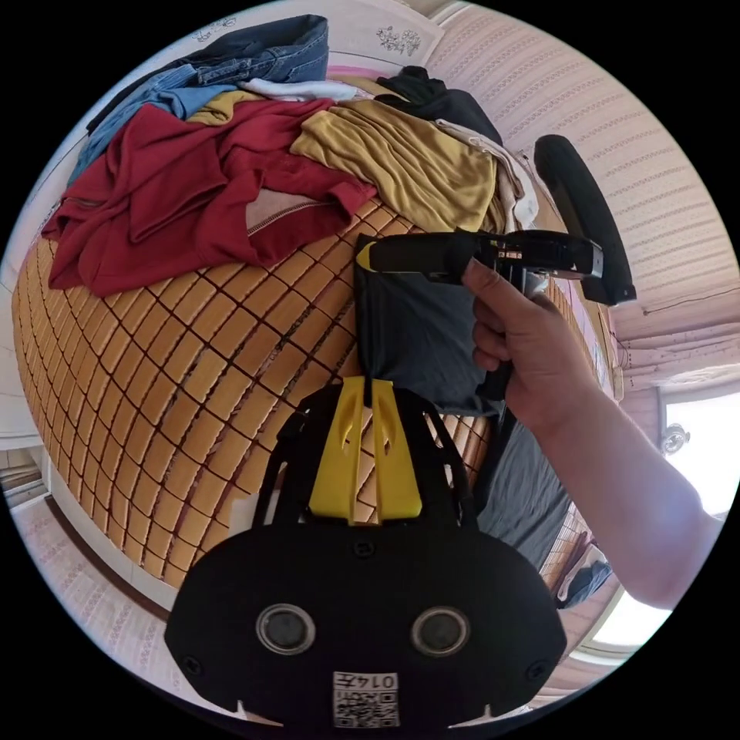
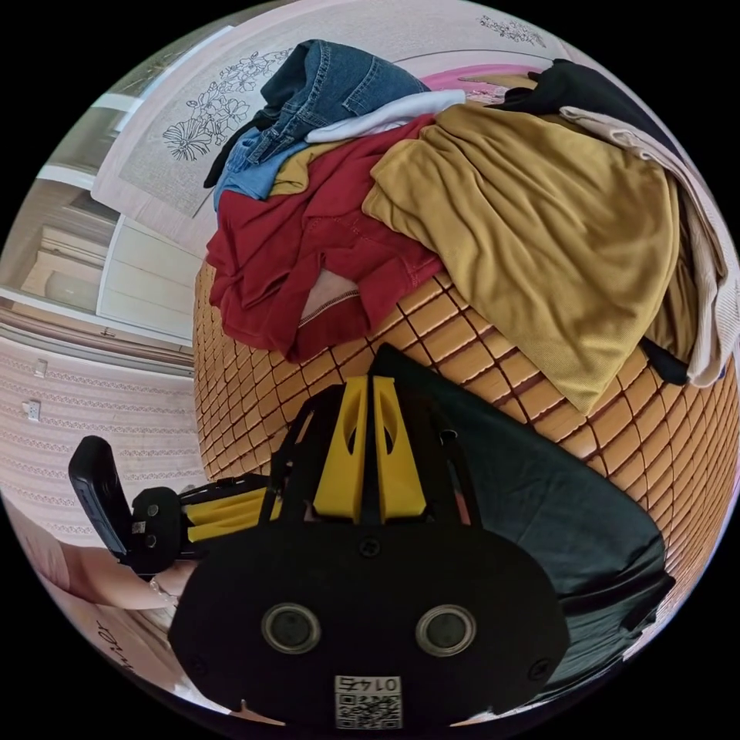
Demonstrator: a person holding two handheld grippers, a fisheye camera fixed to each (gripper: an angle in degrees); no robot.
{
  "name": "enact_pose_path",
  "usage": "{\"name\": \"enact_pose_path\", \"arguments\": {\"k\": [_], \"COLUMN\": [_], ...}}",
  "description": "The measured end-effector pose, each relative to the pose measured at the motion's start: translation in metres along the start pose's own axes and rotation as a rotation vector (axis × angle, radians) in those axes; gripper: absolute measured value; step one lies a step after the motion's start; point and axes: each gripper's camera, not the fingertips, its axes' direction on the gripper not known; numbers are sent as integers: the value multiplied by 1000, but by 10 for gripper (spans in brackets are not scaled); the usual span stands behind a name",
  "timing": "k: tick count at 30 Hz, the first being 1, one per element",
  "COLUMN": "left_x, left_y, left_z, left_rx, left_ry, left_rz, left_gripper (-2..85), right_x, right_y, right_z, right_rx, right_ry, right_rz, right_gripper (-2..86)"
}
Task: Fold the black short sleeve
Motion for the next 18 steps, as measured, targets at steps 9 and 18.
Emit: {"name": "enact_pose_path", "arguments": {"k": [9, 18], "left_x": [33, 219], "left_y": [15, 36], "left_z": [-3, 11], "left_rx": [39, 54], "left_ry": [-52, -11], "left_rz": [39, 536], "left_gripper": [40, 41], "right_x": [2, 105], "right_y": [94, 411], "right_z": [-110, -199], "right_rx": [354, 341], "right_ry": [-46, 238], "right_rz": [44, 796], "right_gripper": [5, 24]}}
